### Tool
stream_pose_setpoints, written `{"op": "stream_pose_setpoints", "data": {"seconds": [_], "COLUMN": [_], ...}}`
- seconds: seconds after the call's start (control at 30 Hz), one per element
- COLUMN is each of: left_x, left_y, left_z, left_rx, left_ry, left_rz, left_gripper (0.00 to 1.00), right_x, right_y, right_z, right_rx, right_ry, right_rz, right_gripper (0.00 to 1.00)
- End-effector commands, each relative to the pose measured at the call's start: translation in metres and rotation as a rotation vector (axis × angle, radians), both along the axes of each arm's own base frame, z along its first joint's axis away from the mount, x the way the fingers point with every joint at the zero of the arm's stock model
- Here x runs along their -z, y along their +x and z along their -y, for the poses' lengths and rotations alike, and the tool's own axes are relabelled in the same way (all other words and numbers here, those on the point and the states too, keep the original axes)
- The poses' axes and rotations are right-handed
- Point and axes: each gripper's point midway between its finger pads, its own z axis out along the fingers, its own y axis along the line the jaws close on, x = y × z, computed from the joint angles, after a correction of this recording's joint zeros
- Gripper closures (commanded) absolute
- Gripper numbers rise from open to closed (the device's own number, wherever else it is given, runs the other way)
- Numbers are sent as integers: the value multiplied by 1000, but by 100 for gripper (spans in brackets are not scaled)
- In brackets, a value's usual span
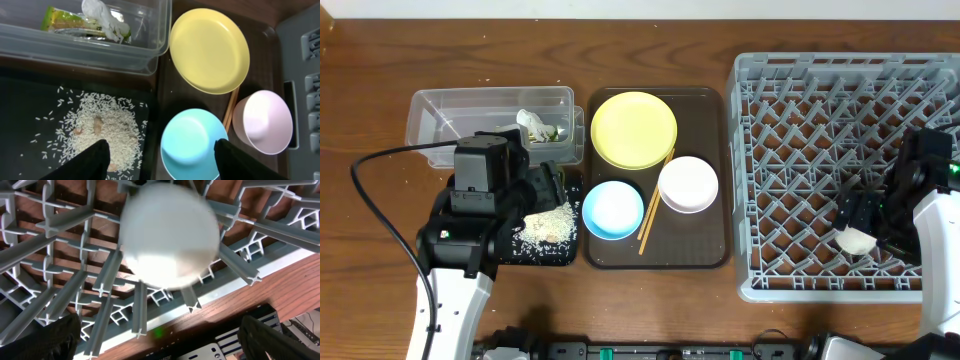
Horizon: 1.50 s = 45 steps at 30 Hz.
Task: Sort waste into correct bins and load items into the dishwasher rack
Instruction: 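Place the white cup upside down in the dish rack with the right gripper, then reach the right gripper to the pink bowl and grasp its rim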
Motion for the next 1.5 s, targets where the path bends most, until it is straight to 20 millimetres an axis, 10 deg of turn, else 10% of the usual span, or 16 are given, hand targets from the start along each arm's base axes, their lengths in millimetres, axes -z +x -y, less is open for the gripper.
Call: {"op": "stream_pose_setpoints", "data": {"seconds": [0.0, 0.23, 0.4, 0.6, 0.97, 1.3, 1.47], "left_x": [1, 6, 8, 19, 41, 44, 44], "left_y": [0, -6, -9, -15, -20, -20, -20], "left_z": [-4, -4, -5, -5, -5, -5, -5], "left_rx": [-5, -5, -4, -4, -3, -3, -3], "left_ry": [18, 21, 22, 25, 32, 33, 33], "left_rz": [-7, -37, -53, -101, -210, -223, -222], "left_gripper": [30, 28, 28, 27, 28, 28, 28], "right_x": [-3, -53, -102, -111, -35, 59, 81], "right_y": [5, 58, 102, 128, 156, 159, 152], "right_z": [-6, -50, -116, -191, -283, -279, -275], "right_rx": [13, -219, -549, -842, -1082, -994, -992], "right_ry": [41, 235, 346, 309, 175, 135, 136], "right_rz": [32, 279, 526, 635, 529, 288, 214], "right_gripper": [1, 4, 8, 12, 16, 20, 41]}}
